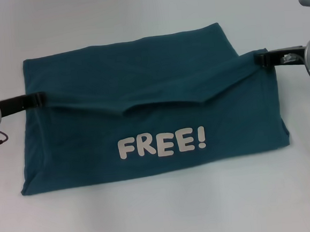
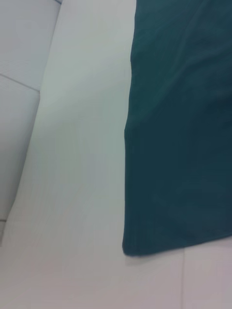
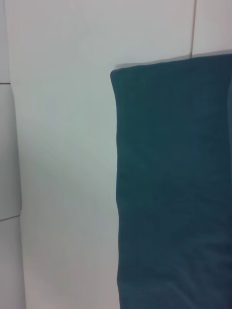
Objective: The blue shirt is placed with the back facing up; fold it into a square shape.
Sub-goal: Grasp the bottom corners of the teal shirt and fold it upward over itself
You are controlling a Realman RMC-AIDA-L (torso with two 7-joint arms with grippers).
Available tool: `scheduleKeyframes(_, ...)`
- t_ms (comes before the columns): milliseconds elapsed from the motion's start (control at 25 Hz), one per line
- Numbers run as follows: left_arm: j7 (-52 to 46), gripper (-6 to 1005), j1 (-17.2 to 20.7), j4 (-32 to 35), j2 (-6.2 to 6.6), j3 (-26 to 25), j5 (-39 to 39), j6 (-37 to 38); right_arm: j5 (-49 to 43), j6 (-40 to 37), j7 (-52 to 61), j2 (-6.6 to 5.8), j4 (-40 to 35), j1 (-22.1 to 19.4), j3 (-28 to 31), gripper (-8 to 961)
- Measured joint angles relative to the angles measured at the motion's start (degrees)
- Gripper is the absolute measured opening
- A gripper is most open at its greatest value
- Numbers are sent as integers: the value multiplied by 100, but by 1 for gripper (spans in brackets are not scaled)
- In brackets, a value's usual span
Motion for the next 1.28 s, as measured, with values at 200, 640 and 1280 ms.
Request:
scheduleKeyframes(200, 24, 23, -19, -25, -22, 67, 3, -213, -3, 138, -3, 0, 84, 51, -91, 56)
scheduleKeyframes(640, -42, 74, 40, -50, -121, 355, 16, -637, -41, 401, 31, 1, 336, 210, -276, 193)
scheduleKeyframes(1280, -194, 630, 149, -42, -102, 336, 5, -795, -44, 620, 21, -1, 598, 248, -405, 679)
